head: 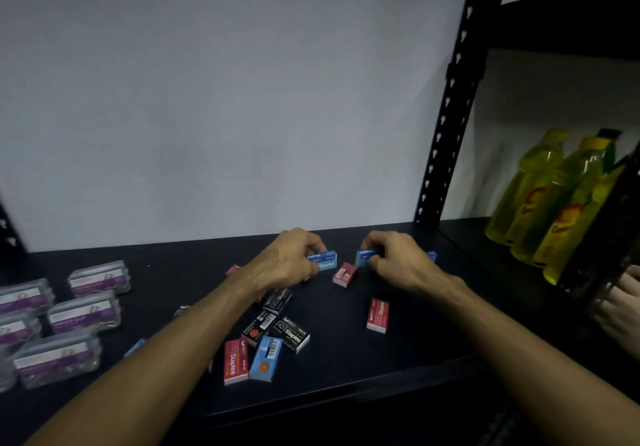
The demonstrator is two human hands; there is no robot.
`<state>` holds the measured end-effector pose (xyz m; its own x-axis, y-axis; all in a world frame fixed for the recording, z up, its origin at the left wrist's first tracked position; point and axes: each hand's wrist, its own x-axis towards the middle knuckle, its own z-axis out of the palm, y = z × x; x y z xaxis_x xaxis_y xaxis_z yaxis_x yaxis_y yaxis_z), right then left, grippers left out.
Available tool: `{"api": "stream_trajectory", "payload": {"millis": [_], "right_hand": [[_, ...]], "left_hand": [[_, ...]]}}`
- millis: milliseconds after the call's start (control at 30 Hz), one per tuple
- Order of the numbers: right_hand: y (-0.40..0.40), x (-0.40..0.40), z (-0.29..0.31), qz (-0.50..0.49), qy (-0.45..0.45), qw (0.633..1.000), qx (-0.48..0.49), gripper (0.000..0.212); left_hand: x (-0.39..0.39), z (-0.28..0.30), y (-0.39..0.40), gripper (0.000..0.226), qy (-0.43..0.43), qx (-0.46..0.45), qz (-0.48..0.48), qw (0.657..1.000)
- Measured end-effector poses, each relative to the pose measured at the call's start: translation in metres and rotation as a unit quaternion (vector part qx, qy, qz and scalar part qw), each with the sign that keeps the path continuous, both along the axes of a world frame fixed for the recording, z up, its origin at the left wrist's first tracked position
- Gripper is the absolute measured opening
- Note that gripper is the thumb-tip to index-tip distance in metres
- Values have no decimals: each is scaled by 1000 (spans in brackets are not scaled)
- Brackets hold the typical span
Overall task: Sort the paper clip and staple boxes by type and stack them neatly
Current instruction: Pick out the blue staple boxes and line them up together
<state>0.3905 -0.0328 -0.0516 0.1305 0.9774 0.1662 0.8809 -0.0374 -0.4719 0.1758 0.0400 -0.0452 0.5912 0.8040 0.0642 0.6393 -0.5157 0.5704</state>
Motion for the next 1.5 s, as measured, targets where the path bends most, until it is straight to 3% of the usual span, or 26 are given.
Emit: {"api": "stream_trajectory", "payload": {"millis": [200,500,833,1500], "right_hand": [[-21,57,-3,-58,-18,998,-28,16],[-25,90,-25,-93,-38,994,-42,20],[-21,104,-40,-94,-32,995,-33,20],[-18,107,-46,-83,-48,995,-13,15]], "left_hand": [[63,-6,-15,29,0,-5,-49,999],[117,-28,-22,39,30,11,-48,998],[134,-37,-26,21,37,4,-43,998],[134,-36,-29,22,27,1,-46,999]]}}
